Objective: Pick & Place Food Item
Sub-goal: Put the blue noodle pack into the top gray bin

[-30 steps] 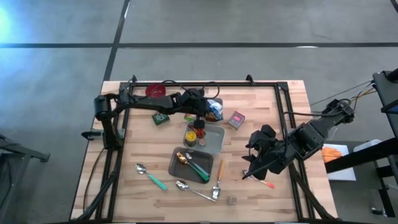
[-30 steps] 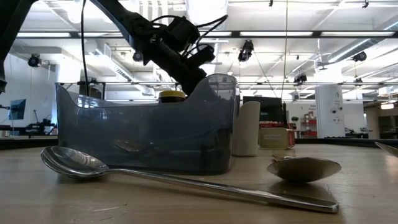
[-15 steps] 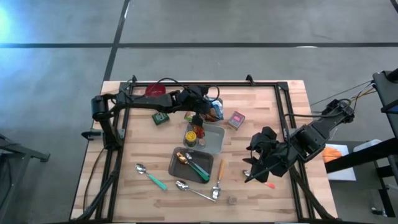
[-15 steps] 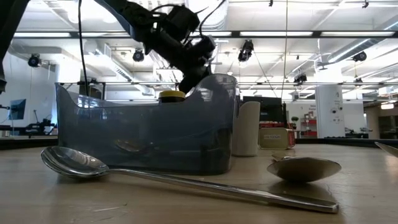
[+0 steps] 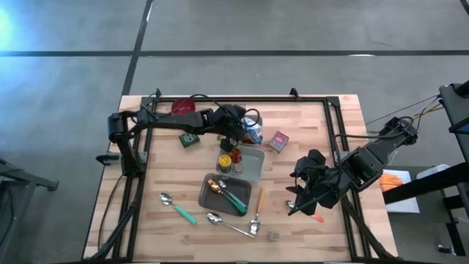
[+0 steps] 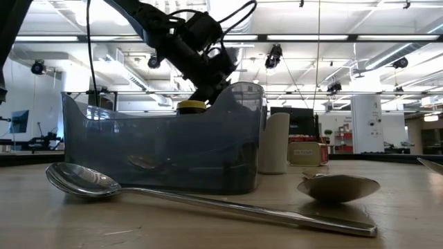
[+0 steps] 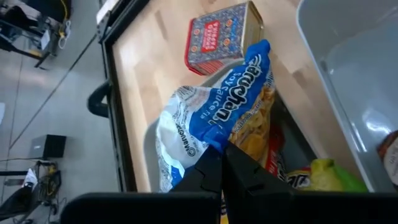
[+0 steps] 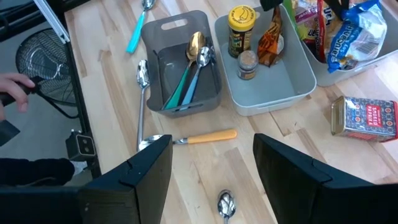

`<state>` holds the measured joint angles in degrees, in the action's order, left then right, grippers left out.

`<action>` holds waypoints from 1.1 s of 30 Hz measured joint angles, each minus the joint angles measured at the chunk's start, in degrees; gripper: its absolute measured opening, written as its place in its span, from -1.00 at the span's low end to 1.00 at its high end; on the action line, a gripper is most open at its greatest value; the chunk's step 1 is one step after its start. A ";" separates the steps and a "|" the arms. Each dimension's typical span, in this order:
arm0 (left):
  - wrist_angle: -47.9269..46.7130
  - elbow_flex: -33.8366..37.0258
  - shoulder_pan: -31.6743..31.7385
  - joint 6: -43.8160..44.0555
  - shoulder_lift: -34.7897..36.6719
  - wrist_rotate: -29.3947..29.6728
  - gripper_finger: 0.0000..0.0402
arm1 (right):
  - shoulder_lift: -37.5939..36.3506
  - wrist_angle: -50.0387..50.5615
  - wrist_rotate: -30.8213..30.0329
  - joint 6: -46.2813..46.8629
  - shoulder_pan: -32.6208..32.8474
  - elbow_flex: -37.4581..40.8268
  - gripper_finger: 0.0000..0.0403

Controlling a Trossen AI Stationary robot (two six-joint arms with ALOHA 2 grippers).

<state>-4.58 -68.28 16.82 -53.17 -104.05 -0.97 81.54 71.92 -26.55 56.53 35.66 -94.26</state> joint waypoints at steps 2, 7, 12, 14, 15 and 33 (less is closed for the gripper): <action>0.04 0.51 0.00 0.00 0.00 -0.07 -1.00 | 0.00 -0.09 -0.02 -0.02 0.00 0.00 0.10; 0.59 1.38 -0.07 2.18 -0.39 -0.08 -1.00 | 0.00 -0.24 -0.03 0.27 0.09 0.26 0.10; 4.12 1.39 -0.02 6.75 -0.31 -0.02 -1.00 | 0.00 -0.59 -0.01 0.74 0.11 0.74 0.10; 4.97 1.39 -0.02 7.54 -0.25 0.07 -1.00 | 0.00 -0.59 0.00 1.16 0.11 0.77 0.10; 5.04 1.39 -0.02 8.57 -0.23 0.16 -1.00 | 0.00 -0.59 0.00 1.40 0.11 0.77 0.10; 3.73 1.35 -0.02 17.50 -0.04 4.46 -0.63 | 0.00 -0.88 -0.03 2.01 1.22 0.77 0.10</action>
<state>-0.85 -66.94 16.80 -35.67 -104.09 3.48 81.54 71.05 -26.57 58.54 36.88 -93.49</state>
